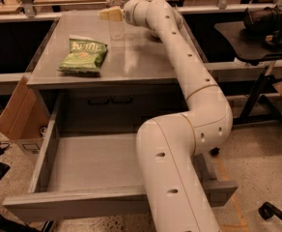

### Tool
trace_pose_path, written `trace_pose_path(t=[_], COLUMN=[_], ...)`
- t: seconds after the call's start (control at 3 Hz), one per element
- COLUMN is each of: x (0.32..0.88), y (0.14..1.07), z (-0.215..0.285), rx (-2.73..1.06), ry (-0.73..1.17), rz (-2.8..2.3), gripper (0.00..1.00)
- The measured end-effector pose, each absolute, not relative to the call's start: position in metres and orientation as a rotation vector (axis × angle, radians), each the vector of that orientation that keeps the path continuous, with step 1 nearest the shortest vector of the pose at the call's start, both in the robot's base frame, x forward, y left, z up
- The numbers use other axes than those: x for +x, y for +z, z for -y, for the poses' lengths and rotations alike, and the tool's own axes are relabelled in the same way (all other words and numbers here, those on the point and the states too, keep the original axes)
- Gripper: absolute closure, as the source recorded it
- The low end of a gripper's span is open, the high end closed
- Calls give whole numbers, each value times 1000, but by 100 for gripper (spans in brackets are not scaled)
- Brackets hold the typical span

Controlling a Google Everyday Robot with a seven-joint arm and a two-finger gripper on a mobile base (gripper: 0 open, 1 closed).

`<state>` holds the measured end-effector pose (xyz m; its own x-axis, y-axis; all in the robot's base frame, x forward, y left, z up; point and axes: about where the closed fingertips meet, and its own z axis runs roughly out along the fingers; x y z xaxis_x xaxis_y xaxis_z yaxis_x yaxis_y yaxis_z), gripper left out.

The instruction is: Place water bottle into top drawer

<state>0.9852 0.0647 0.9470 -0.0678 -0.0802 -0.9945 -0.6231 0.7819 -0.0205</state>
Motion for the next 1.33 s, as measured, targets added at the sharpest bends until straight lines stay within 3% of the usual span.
trace_pose_path(t=[0.67, 1.0, 1.33], x=[988, 989, 989], y=[940, 937, 935], z=[-78, -82, -84], rx=[-582, -586, -588], ry=[490, 494, 496], rz=[-1593, -1596, -1597], gripper=[49, 80, 100])
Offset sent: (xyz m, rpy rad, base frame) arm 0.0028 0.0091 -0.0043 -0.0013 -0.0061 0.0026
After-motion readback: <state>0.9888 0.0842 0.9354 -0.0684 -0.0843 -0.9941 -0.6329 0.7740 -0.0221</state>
